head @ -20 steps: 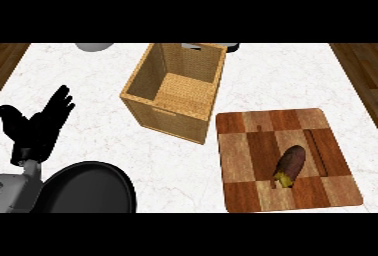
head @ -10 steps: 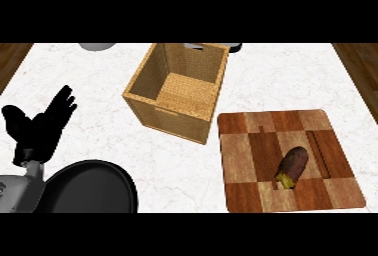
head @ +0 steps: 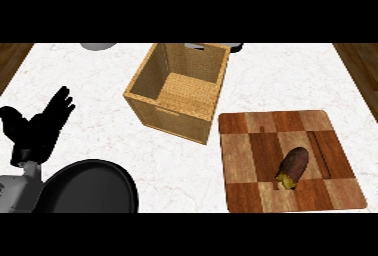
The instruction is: Pick the sweet potato from the cutting board and place it in the basket
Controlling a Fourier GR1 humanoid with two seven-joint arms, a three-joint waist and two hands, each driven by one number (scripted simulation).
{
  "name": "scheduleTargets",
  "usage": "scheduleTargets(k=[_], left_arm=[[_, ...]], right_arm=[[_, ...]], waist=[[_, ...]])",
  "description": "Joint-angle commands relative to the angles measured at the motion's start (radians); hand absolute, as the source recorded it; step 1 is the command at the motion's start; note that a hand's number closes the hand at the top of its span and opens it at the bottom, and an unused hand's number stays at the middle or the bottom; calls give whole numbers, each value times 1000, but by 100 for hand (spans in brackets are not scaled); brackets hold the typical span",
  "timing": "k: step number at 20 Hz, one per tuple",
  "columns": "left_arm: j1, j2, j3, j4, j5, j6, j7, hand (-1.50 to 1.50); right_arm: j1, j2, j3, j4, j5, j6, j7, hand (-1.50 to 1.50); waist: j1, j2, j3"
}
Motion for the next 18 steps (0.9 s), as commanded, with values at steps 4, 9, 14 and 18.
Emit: scheduleTargets(k=[4,9,14,18], left_arm=[[55,-28,-20,-142,-35,27,55,0],[-26,-15,43,-9,-30,-46,43,0],[-27,-43,54,6,-52,-54,26,0],[-13,-84,27,-1,-89,-19,5,0]], right_arm=[[-79,222,117,-22,177,-104,-89,-150],[-220,270,135,112,258,-159,-122,-150],[-359,327,158,192,298,-254,-128,-150],[-476,414,209,174,291,-350,-67,-150]], waist=[[15,-1,0],[9,2,0],[11,2,0],[14,2,0]])
